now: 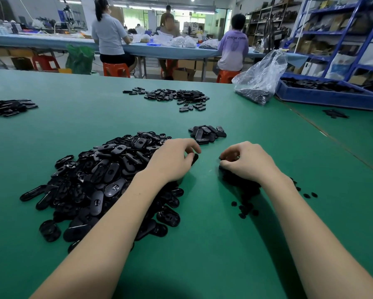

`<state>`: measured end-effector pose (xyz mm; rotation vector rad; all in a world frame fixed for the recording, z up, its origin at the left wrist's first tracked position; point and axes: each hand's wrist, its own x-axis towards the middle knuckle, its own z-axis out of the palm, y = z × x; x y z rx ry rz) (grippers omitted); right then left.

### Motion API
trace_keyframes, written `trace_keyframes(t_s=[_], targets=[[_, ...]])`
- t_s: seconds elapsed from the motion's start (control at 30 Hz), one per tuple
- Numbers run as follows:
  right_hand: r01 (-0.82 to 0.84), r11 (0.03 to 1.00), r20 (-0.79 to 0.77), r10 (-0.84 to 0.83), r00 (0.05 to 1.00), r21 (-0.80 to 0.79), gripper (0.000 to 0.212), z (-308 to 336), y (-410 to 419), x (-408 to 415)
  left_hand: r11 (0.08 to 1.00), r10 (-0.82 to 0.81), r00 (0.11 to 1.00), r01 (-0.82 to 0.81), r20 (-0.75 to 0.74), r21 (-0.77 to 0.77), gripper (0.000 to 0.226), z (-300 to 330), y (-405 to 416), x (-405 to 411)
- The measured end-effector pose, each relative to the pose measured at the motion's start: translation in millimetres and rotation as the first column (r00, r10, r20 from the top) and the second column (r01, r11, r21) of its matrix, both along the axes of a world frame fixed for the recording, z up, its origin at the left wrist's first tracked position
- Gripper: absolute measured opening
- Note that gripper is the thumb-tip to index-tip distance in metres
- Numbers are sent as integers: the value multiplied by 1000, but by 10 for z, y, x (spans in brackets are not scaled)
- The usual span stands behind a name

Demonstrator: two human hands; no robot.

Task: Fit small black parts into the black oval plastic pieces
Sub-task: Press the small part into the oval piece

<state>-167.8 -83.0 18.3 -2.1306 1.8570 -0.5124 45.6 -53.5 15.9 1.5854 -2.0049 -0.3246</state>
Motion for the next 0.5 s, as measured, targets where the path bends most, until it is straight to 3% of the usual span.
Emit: trace_keyframes(t_s=[0.13, 0.5], targets=[[12, 1000, -172, -10, 985, 8, 23, 18, 39, 37, 999, 21, 993, -26, -116, -39, 32, -24, -10, -42], [63, 997, -146, -70, 987, -53, 14, 23, 82, 81, 997, 44, 946, -20, -320, 76, 25, -48, 5, -76]])
